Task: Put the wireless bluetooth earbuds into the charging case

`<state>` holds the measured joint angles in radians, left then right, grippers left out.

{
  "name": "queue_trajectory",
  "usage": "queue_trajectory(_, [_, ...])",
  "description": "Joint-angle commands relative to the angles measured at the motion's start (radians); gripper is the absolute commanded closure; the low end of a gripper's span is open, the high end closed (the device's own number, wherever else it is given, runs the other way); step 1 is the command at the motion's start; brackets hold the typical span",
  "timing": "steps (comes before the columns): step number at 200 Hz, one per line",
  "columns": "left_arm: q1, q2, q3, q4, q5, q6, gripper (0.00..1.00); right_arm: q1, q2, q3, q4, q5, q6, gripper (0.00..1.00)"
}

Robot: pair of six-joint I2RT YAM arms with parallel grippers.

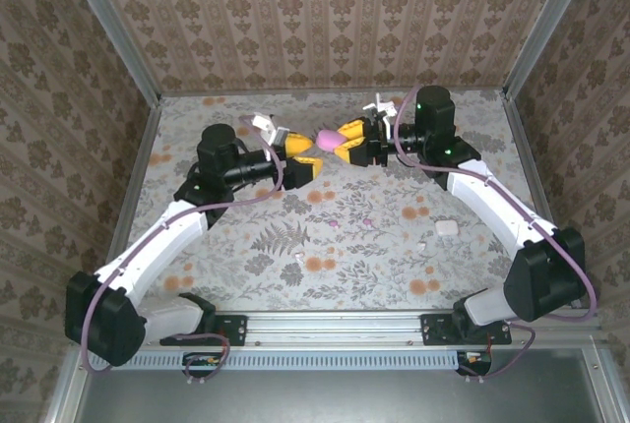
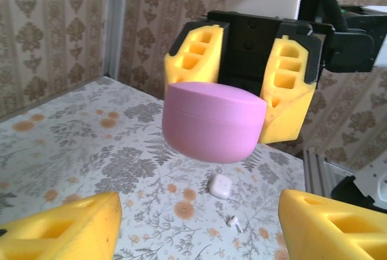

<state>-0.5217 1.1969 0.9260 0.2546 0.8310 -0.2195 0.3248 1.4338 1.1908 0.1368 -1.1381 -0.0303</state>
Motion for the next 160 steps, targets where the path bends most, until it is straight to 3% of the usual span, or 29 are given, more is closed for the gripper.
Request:
queue_trajectory(1, [0.004, 0.01, 0.009, 0.108, 0.091, 0.001, 0.31, 0.0, 0.015, 0.03, -0.029, -0.057, -0.028, 0.64])
queue_trajectory(45, [0.0, 0.02, -0.008, 0.179, 0.082, -0.045, 0.38, 0.001, 0.026, 0.036, -0.037, -0.062, -0.038, 0.64])
queue_trajectory(160, [-0.035, 0.052, 0.041, 0.109, 0.082, -0.013, 0.43, 0.016, 0.024, 0.04, -0.025, -0.062, -0.05, 0.64])
